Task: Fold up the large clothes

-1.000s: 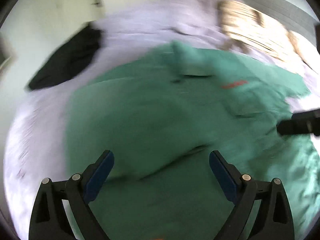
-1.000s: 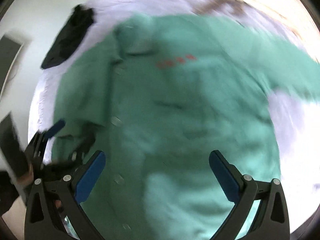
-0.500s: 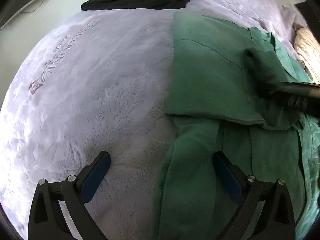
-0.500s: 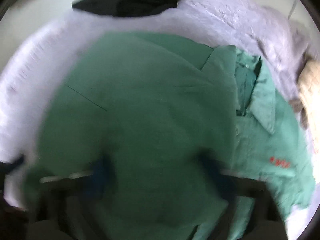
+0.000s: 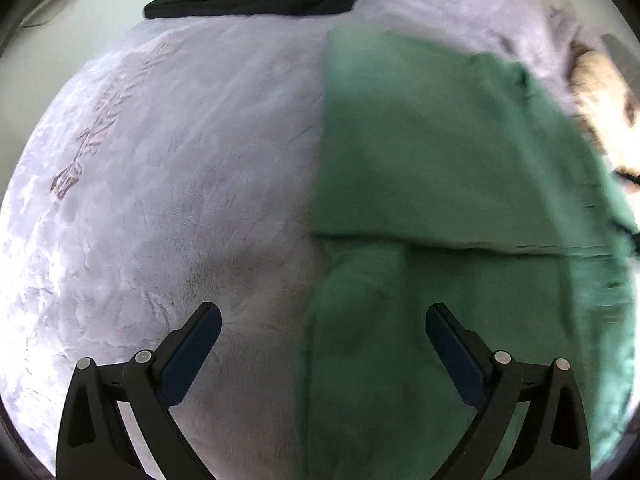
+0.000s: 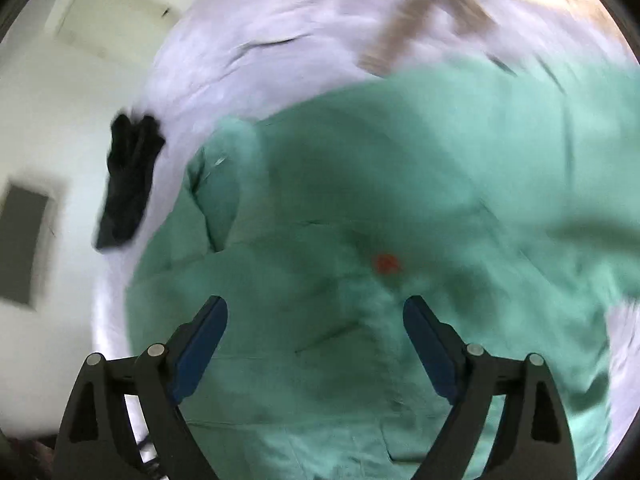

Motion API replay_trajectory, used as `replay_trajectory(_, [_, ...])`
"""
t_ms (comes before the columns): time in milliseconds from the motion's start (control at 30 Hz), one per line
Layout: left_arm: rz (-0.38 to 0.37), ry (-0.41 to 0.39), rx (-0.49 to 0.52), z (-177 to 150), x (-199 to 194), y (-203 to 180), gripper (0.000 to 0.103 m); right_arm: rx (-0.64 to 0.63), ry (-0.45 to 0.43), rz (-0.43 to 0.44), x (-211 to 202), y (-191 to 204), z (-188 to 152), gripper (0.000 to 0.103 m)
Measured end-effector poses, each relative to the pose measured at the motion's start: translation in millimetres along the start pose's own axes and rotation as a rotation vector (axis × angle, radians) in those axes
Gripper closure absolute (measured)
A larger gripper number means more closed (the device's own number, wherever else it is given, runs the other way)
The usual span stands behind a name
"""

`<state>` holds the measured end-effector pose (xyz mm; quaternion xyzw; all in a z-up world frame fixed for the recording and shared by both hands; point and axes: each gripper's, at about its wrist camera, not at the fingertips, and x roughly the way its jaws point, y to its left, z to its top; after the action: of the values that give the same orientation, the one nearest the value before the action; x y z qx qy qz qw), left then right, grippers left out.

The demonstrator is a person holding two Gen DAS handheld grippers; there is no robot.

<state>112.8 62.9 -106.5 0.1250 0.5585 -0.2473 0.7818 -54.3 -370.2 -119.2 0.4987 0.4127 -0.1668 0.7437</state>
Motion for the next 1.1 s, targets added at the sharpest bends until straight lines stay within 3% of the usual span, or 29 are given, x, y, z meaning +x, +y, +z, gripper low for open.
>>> replay_trajectory(100, [-0.035, -0.056, 0.034, 28, -23, -2, 0.0, 0.023, 0.027, 0.057, -2, -14, -16, 0.011])
replay_trajectory(200, [-0.026, -0.088, 0.069, 80, -11, -5, 0.0, 0.0, 0.033, 0.074, 4, -11, -12, 0.011])
replay_trajectory(300, [-0.024, -0.043, 0.033, 129, 32, 0, 0.0, -0.018, 0.008, 0.081, 0, -9, 3, 0.011])
replay_trajectory(433, [-0.057, 0.045, -0.068, 150, 80, 6, 0.001, -0.072, 0.034, 0.026, 21, -2, 14, 0.011])
replay_trajectory(500, [-0.1, 0.028, -0.125, 150, 83, 8, 0.027, -0.121, 0.057, -0.03, 30, 4, 13, 0.024])
replay_trajectory(533, [-0.124, 0.012, -0.129, 150, 79, 7, 0.064, -0.177, 0.061, -0.077, 31, 13, 12, 0.07])
replay_trajectory(567, [-0.158, 0.004, -0.127, 151, 75, 5, 0.094, -0.222, 0.069, -0.126, 32, 19, 11, 0.093])
replay_trajectory(600, [-0.161, -0.004, -0.12, 152, 70, 3, 0.096, -0.272, 0.069, -0.179, 30, 28, 9, 0.093])
replay_trajectory(733, [-0.12, -0.109, -0.089, 151, 46, 8, 0.096, -0.344, -0.037, -0.087, 2, 49, 13, 0.094])
replay_trajectory(833, [-0.101, -0.111, -0.123, 152, 52, 21, 0.096, -0.376, -0.089, -0.063, -3, 61, 24, 0.094])
replay_trajectory(967, [0.026, -0.073, -0.139, 159, 83, 33, 0.096, -0.354, -0.068, -0.129, 24, 48, 35, 0.094])
replay_trajectory(1100, [0.042, -0.066, -0.182, 148, 72, 51, 0.096, -0.228, -0.014, -0.142, 35, 9, 33, 0.085])
